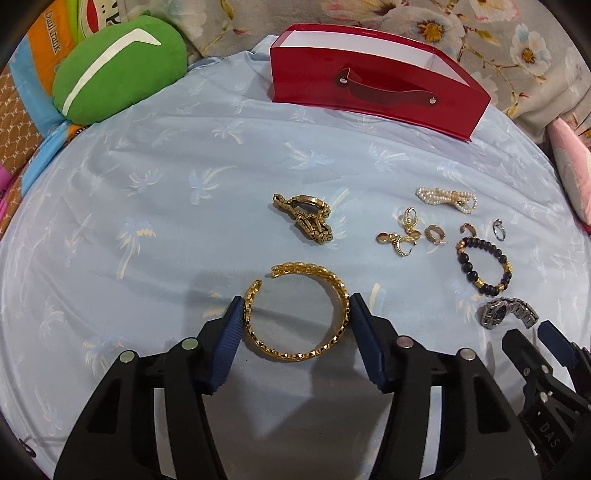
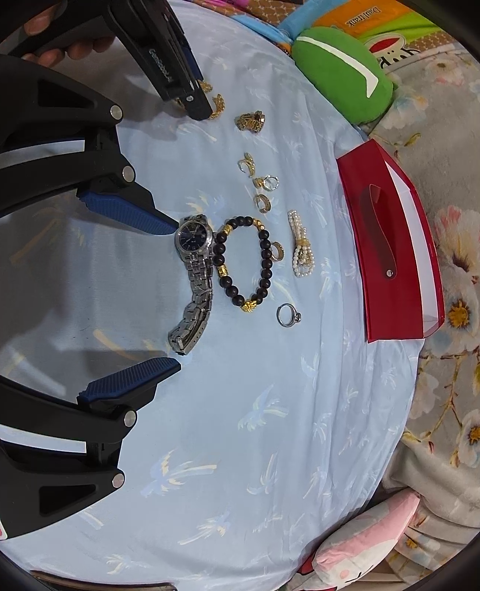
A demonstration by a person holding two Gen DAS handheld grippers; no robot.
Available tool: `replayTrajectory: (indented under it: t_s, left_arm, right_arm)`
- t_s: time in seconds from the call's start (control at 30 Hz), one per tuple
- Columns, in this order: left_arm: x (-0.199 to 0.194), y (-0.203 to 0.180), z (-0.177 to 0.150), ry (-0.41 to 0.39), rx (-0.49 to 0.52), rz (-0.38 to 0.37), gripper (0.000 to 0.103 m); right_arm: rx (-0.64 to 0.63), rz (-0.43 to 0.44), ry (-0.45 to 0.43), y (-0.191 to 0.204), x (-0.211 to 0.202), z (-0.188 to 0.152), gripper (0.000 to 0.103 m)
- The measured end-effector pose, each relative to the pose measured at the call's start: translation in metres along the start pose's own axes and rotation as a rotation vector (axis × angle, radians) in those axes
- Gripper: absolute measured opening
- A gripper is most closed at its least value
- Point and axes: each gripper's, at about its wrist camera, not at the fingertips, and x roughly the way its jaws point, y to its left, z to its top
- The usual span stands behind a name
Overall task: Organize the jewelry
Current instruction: 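Grasp the gold cuff bracelet with the left tool while the right tool grasps the silver watch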
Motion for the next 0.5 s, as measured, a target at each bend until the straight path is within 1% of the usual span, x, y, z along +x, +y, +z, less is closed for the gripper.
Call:
replayTrajectory:
  t_s: [0.13,0.27,0.5]
  left_arm:
    - [-0.008,0.004,0.001,-0.014,-0.005,-0.018,0.055]
    - [-0.018,0.007,0.002,-0.038,-0.004,-0.019,0.055]
    - [-0.023,0.007,-0.001,-0.044,0.005,-0.019,0.055]
  right_arm:
    - [0.002,0.021,-0.004,0.0,0.001,0.005,0.068]
    - [0.011,0.045,-0.001,0.002,0.004,0.009,0.072]
    - [0.02,0.073,0.028,0.012,0.014,0.011,0.072]
